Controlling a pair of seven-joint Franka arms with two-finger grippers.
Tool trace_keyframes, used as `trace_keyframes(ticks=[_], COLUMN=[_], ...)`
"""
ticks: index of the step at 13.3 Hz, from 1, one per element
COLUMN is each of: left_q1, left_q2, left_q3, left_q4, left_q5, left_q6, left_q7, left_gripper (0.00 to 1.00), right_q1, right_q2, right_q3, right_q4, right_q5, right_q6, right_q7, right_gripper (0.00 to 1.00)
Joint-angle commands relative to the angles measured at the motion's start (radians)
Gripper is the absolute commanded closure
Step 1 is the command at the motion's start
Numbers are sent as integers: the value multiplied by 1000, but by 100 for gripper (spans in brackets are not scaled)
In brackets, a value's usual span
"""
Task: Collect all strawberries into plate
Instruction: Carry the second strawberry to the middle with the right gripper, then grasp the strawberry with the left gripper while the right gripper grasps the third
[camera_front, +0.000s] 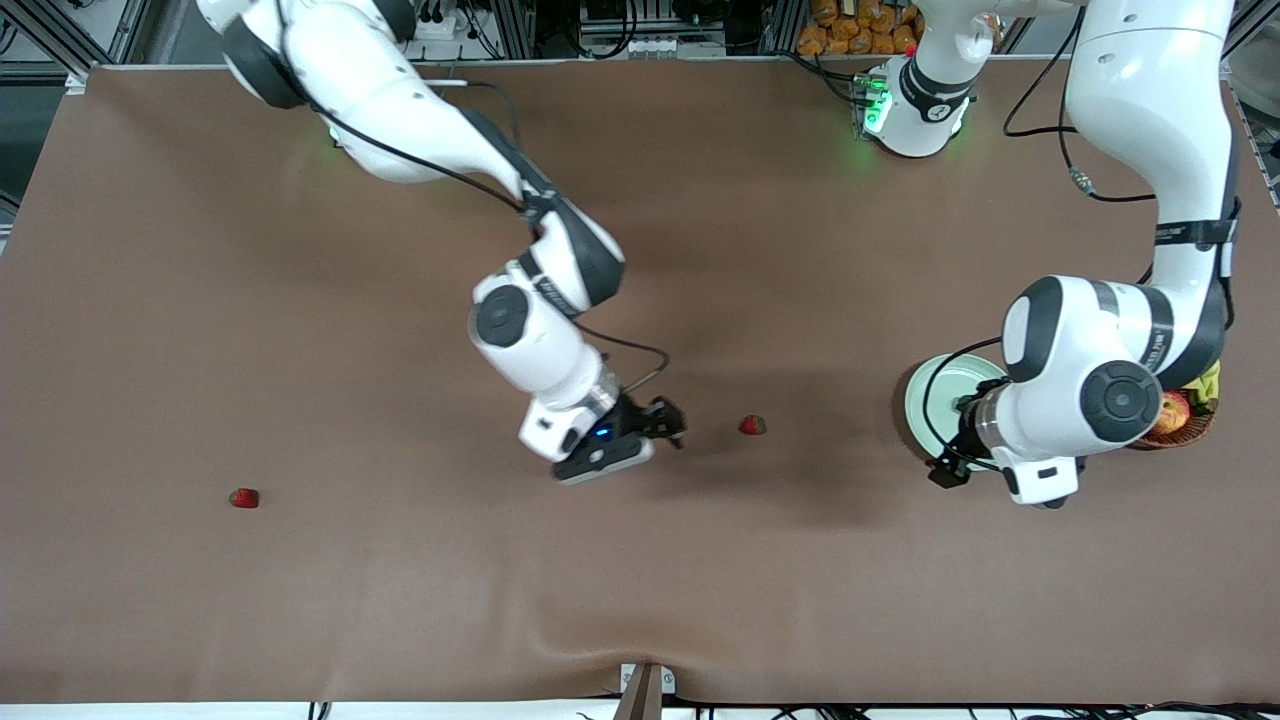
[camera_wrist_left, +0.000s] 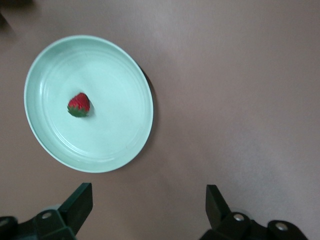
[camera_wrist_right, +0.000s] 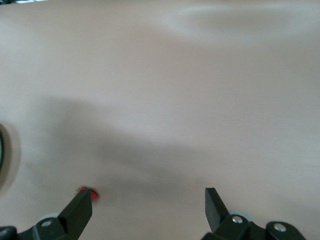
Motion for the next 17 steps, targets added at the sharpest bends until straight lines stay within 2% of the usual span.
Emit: trace_keyframes(ticks=[1,4,9,12,14,17], left_q1=[-51,-103,-201,-253,-292,-328], left_q2=[31,43,90,126,162,207], left_q3=[2,2,3,3,3,3], left_q4=[14,15,32,57,58,58], left_q5=[22,16,19,19,16,17], left_q6=[-8,5,136,137,146,189], left_q7=[-54,-94,-466,-600,-653,-715], left_gripper=[0,0,0,0,0,0], right_q1=[-99,-231,-403,-508,-606,-702], right_q2=[-111,-189,-298,-292,-278,-206], right_q3=[14,14,14,14,14,14], right_q4=[-71,-107,-269,-271,-271,-259], right_q5=[-12,-47,-154,-188,-200,-207], right_q6=[-173,-322,-352,-383,-383,-357], right_q7=[-63,-127,-173,-274,-420,-621], right_gripper=[0,0,0,0,0,0])
